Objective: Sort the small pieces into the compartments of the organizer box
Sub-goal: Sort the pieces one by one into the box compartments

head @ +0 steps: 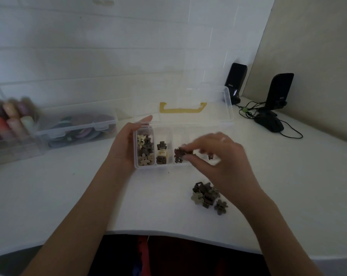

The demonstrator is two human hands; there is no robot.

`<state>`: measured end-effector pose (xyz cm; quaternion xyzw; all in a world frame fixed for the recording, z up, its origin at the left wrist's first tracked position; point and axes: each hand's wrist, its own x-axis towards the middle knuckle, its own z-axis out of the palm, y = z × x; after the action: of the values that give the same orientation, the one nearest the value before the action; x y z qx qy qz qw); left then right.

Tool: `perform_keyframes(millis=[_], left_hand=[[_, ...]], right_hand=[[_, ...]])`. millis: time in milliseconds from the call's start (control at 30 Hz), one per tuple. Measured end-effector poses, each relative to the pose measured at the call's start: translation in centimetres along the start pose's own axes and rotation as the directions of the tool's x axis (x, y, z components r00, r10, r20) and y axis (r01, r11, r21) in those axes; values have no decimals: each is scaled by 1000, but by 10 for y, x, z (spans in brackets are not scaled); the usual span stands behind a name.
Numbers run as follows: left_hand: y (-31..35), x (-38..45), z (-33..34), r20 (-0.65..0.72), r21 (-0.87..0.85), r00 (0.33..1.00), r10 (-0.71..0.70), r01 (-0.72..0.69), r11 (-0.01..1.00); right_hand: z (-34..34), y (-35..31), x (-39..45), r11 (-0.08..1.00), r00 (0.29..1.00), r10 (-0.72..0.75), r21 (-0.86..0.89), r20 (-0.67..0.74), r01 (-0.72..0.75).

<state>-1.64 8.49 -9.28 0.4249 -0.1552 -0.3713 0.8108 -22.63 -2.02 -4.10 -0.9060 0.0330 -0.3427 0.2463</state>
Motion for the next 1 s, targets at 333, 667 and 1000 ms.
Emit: perform_keyframes(millis=[333,667,1000], left_hand=[[0,-10,8,75,-99,997,-11,18,995],[0,-8,5,-51,-5,999,19,-20,1000],[1,-13,12,-68,44,996,49,-46,998]], right_hand=[[73,13,49,828,993,-92,-548,79,120],[13,18,5,997,997,78,-13,24,-78],[7,35,-65,902,856,418,-253,304,-350]])
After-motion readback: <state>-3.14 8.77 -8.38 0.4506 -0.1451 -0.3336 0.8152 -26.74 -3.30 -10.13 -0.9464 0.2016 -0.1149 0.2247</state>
